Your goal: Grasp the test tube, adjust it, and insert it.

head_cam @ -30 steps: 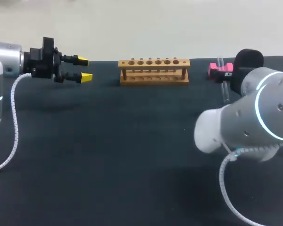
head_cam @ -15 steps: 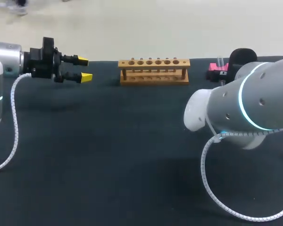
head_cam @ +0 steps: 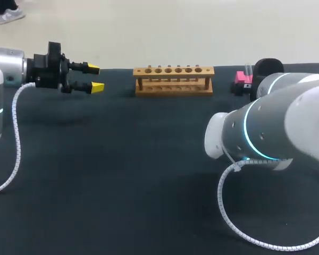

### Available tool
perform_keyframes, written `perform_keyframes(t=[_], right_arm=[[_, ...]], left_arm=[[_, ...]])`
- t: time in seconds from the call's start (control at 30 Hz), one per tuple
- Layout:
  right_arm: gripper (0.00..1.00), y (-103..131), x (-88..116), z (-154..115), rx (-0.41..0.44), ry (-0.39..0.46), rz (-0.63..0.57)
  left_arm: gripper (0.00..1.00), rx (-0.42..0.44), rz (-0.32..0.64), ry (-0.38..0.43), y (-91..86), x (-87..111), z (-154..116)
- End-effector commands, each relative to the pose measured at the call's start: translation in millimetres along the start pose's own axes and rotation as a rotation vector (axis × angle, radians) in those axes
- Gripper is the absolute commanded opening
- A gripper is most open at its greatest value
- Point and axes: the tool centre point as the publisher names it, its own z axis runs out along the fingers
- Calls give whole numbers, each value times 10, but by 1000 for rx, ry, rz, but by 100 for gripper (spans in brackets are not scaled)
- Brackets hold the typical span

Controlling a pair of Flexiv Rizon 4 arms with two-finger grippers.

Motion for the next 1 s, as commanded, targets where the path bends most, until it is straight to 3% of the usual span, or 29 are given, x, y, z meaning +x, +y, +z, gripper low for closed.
perform_keyframes(t=[0.03, 1.0], right_arm=[[100, 8, -33, 45, 77, 12, 0], [100, -154, 61, 218, 8, 100, -65]], left_arm=[[100, -3, 3, -4, -7, 13, 1], [100, -3, 3, -4, -7, 13, 1]])
